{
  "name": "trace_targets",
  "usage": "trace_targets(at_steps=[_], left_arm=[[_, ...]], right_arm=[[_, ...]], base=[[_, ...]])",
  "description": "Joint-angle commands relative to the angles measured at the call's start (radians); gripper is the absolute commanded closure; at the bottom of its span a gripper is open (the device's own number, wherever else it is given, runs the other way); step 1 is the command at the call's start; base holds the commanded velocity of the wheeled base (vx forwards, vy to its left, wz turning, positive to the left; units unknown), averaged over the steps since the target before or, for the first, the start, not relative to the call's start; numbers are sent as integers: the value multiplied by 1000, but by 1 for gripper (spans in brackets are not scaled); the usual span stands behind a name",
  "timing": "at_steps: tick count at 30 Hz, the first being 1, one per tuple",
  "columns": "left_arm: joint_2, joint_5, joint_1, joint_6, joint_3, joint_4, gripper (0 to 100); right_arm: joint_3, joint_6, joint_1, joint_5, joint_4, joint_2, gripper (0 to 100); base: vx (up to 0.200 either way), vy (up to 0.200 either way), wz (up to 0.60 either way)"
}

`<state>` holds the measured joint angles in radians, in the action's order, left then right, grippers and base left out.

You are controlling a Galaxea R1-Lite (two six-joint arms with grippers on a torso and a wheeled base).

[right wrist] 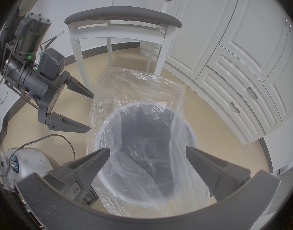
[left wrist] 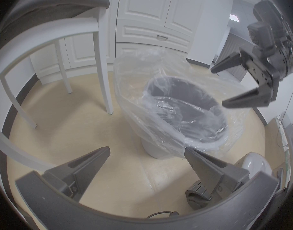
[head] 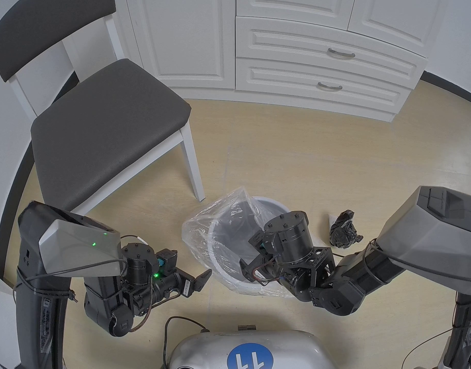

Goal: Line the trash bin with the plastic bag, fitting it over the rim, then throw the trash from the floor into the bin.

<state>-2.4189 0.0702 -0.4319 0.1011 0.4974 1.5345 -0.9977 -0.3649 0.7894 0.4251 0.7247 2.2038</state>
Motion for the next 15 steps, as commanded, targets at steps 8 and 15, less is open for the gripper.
trace_targets(at_steps=[8,15], left_arm=[[-175,-4,27,-86,131,-4,0],[-180,-7,32,-103,156,-4,0]], right_arm=[[-6,0,-27,0,7,39,0],[-45,0,-48,0,15,77,0]], base=[[0,0,0],[0,0,0]])
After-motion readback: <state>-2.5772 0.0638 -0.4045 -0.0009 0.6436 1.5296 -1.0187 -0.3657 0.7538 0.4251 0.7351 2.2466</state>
